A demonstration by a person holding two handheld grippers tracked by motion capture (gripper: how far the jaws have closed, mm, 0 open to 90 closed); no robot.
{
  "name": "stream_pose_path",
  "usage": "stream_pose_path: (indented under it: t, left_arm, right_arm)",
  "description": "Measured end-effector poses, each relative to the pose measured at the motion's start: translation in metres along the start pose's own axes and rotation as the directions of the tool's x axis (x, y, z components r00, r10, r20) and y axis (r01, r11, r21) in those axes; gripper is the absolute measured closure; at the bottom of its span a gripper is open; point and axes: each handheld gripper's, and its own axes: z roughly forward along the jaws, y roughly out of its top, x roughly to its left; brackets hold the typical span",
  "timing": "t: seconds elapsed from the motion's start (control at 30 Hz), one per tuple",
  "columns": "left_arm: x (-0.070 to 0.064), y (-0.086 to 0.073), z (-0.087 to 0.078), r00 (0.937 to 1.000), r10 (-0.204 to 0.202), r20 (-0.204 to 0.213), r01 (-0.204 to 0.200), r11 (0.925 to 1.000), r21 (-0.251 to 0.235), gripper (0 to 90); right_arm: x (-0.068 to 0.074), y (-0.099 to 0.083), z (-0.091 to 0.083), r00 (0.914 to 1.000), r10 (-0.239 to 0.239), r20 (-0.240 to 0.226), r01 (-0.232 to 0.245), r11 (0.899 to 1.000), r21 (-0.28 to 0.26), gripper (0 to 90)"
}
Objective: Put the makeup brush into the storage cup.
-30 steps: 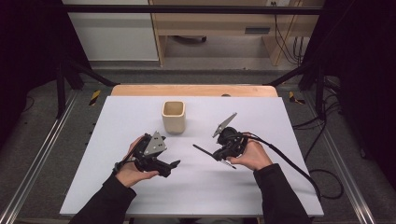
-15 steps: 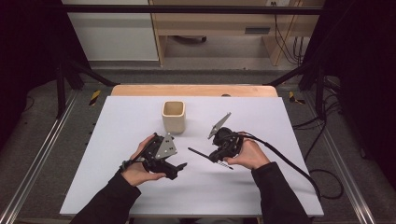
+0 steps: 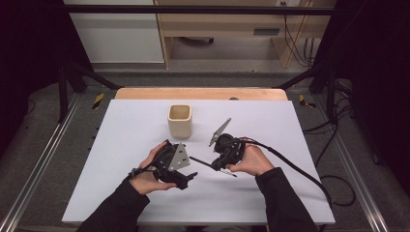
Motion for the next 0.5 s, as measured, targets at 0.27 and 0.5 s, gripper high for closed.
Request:
stream_pose_path:
  t: [0.27,0.5]
  left_arm:
    - [-0.007,0.006,0.006,0.9977,0.064,0.021,-0.064,0.998,-0.001,9.6]
    - [-0.012,0.007,0.01,0.9941,0.108,0.011,-0.108,0.9942,0.008,12.2]
  right_arm:
    - [0.001,0.003,0.005,0.9998,-0.008,-0.016,0.008,1.0,0.007,84.1]
    - [0.003,0.006,0.005,0.9997,-0.011,-0.021,0.012,1.0,0.019,84.2]
